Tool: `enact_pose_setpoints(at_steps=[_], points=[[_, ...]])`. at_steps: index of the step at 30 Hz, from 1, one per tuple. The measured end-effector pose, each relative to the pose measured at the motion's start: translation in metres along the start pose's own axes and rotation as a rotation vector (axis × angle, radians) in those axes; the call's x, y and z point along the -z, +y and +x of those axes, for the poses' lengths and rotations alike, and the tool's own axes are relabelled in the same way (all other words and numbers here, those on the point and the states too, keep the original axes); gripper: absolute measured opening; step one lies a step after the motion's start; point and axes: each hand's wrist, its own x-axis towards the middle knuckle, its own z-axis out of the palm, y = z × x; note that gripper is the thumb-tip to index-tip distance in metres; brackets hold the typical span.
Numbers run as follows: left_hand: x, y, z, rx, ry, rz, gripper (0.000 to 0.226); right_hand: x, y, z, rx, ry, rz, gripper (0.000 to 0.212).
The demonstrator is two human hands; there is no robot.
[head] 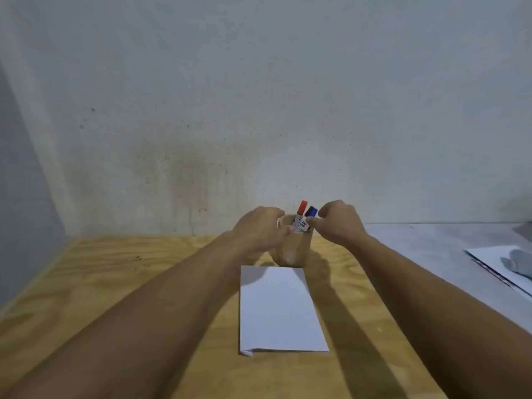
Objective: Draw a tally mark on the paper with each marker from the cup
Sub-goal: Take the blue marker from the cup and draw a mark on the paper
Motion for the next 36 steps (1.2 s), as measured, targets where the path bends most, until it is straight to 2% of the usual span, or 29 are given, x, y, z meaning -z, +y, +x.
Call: enact_pose_setpoints(at_steps=[3, 11, 15, 18, 20, 22, 24, 26, 29, 31, 33, 36], points=[[-0.003, -0.005, 0.011, 0.017, 0.0, -0.018, 0.043, -0.012, -0.003, 0.006, -0.103, 0.012, 0.076, 0.035], [-0.018, -0.019, 0.027, 0.062, 0.007, -0.108, 0.044, -0.018, -0.005, 0.01, -0.188, 0.065, 0.333, 0.019], [-0.023, -0.026, 0.026, 0.065, 0.022, -0.182, 0.048, 0.006, -0.017, 0.007, -0.112, 0.162, 0.571, 0.017], [-0.022, -0.028, 0.023, 0.042, 0.048, -0.186, 0.05, 0.022, -0.027, 0.003, 0.068, 0.212, 0.644, 0.014], [-0.016, -0.026, 0.019, 0.035, 0.126, -0.292, 0.047, 0.028, -0.03, -0.003, 0.162, 0.169, 0.636, 0.013], [-0.002, -0.024, 0.015, 0.061, 0.203, -0.573, 0.038, 0.029, -0.031, -0.013, 0.202, 0.033, 0.636, 0.019], [0.011, -0.022, 0.007, 0.101, 0.199, -0.905, 0.031, 0.025, -0.03, -0.023, 0.204, -0.141, 0.618, 0.017], [0.017, -0.026, -0.001, 0.114, 0.152, -1.078, 0.028, 0.018, -0.025, -0.028, 0.181, -0.301, 0.577, 0.018], [0.012, -0.038, -0.013, 0.118, 0.074, -1.121, 0.021, 0.011, -0.021, -0.036, 0.188, -0.508, 0.475, 0.022], [0.005, -0.046, -0.02, 0.15, 0.058, -1.08, 0.016, 0.005, -0.021, -0.043, 0.194, -0.549, 0.471, 0.023], [0.0, -0.053, -0.024, 0.209, 0.083, -1.0, 0.012, -0.007, -0.025, -0.053, 0.193, -0.52, 0.471, 0.018], [-0.005, -0.063, -0.031, 0.331, 0.159, -0.957, 0.013, -0.032, -0.025, -0.059, 0.29, -0.354, 0.22, 0.017]])
